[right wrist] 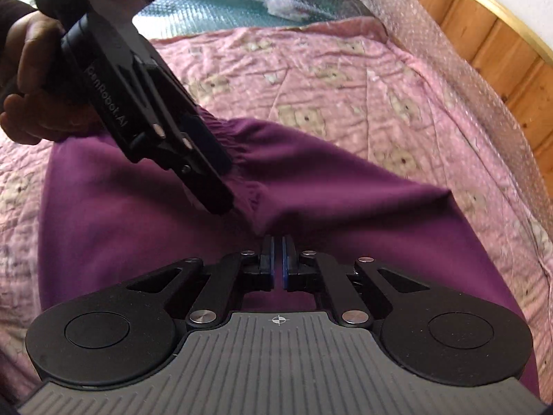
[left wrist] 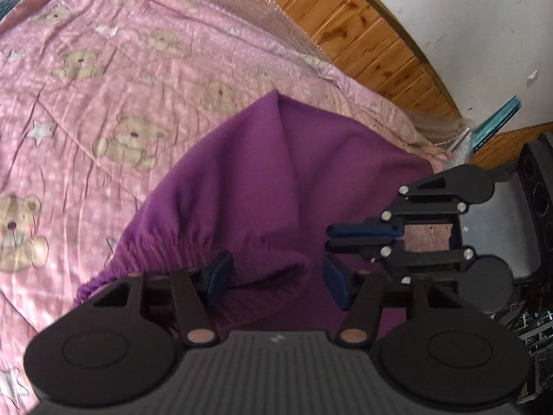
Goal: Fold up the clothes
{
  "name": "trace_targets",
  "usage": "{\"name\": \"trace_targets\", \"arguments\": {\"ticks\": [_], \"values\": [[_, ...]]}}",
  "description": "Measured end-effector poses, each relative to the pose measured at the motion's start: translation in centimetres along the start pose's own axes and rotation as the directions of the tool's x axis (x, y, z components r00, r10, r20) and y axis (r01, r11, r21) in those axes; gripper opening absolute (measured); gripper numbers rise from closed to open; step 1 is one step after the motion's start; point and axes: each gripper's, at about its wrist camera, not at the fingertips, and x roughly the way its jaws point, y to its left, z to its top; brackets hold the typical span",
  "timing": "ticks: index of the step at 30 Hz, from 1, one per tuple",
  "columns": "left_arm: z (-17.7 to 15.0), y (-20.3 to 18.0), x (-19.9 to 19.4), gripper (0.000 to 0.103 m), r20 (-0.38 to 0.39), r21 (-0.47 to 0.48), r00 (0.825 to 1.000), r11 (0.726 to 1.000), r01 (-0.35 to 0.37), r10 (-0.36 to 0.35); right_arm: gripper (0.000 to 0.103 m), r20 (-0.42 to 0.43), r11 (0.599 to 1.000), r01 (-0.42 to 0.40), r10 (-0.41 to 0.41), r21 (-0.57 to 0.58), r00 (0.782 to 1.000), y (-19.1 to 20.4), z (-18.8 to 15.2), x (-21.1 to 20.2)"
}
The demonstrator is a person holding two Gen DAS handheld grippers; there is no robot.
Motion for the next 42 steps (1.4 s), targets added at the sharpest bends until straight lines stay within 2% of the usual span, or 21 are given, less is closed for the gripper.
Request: {"name": "trace_targets", "arguments": {"ticks": [3,6,8,9,13,14,15,19,21,22,23,25,30,33,35,37,38,39,40,41,42], "values": [[-0.8,-0.4,-0.4,0.055,0.038,-0.024,0.998,0.998,-0.056,0.057,0.011,-0.027,0.999,0.030,-0.029,0.045,0.999,-0.9,-1.1,-0.9],[-1.7,-0.7,-1.0,0.059,0.076,-0.058,0.996,0.998,-0.038,0.042,0.023,0.051,0.995,0.051,-0.056,0.091,0.997,-2.1,1.2,-3.0],[-2.5,-0.9,-0.8,0.059,0.069,-0.075,0.997,0.996,-0.041,0.046,0.043,0.109,0.996,0.017,-0.026,0.082,0.994,-1.9,3.3,-3.6],[-2.9,-0.9,-0.7,0.059,0.066,-0.083,0.996,0.995,-0.048,0.054,0.047,0.106,0.998,-0.017,0.011,0.052,0.994,-1.3,4.4,-3.1],[-4.4,0.0,-1.3,0.059,0.083,-0.135,0.994,0.989,-0.066,0.077,0.047,0.014,0.989,-0.124,0.125,-0.080,0.992,1.8,6.8,1.0],[-4.5,0.1,-1.6,0.059,0.080,-0.134,0.993,0.988,-0.081,0.092,0.038,-0.023,0.985,-0.135,0.134,-0.109,0.991,2.6,6.9,2.2],[-4.8,0.2,-1.8,0.059,0.077,-0.118,0.991,0.988,-0.099,0.108,0.036,-0.062,0.982,-0.141,0.134,-0.125,0.989,3.1,6.9,3.3],[-4.5,0.6,-3.3,0.059,0.099,-0.069,0.985,0.989,-0.133,0.140,0.034,-0.173,0.979,-0.106,0.076,-0.172,0.982,3.7,5.9,5.3],[-3.8,0.4,-3.9,0.060,0.117,-0.026,0.982,0.989,-0.143,0.145,0.027,-0.162,0.983,-0.058,0.030,-0.174,0.986,3.2,5.7,5.0],[-3.3,0.3,-4.0,0.062,0.124,-0.001,0.981,0.989,-0.147,0.146,0.018,-0.153,0.985,-0.036,0.010,-0.169,0.988,3.0,5.7,4.8],[-2.8,0.1,-3.9,0.065,0.129,0.023,0.982,0.989,-0.145,0.141,0.010,-0.131,0.990,-0.018,-0.001,-0.143,0.991,2.5,5.9,4.2],[-1.7,-0.2,-3.4,0.070,0.122,0.064,0.986,0.990,-0.124,0.116,0.009,-0.078,0.994,0.022,-0.030,-0.105,0.996,1.7,6.6,3.1],[2.2,-0.8,-0.5,0.067,0.087,0.092,0.996,0.995,-0.040,0.032,0.006,0.018,0.998,0.055,-0.054,-0.014,0.998,-0.4,7.7,1.1],[4.7,0.3,0.5,0.055,0.053,0.055,0.998,0.998,0.020,-0.023,0.012,0.087,0.982,0.108,-0.122,0.154,0.989,-3.3,7.2,-1.0],[6.4,1.8,0.8,0.056,0.044,-0.017,0.996,0.997,0.079,-0.078,0.020,0.102,0.947,0.172,-0.206,0.271,0.973,-5.6,6.2,-2.4],[8.0,3.4,0.9,0.061,0.053,-0.103,0.994,0.990,0.097,-0.092,0.033,0.065,0.901,0.212,-0.254,0.377,0.965,-7.8,4.2,-2.7],[8.8,4.2,0.9,0.059,0.067,-0.143,0.994,0.985,0.096,-0.087,0.036,0.020,0.884,0.240,-0.270,0.402,0.963,-8.6,3.0,-2.1],[9.5,5.0,0.6,0.049,0.103,-0.173,0.993,0.981,0.081,-0.064,0.037,-0.028,0.866,0.271,-0.286,0.421,0.958,-9.3,1.8,-1.5],[10.1,6.0,-0.3,0.004,0.160,-0.204,0.987,0.978,0.042,-0.009,0.039,-0.084,0.851,0.313,-0.307,0.422,0.948,-9.9,0.3,-0.7],[10.0,7.3,-2.1,0.004,0.242,-0.259,0.968,0.966,0.003,0.062,0.039,-0.144,0.836,0.348,-0.317,0.423,0.937,-10.4,-1.2,0.2],[9.9,8.7,-4.0,0.004,0.317,-0.316,0.939,0.948,-0.030,0.136,0.040,-0.201,0.821,0.374,-0.317,0.432,0.927,-11.0,-3.0,0.9]]}}
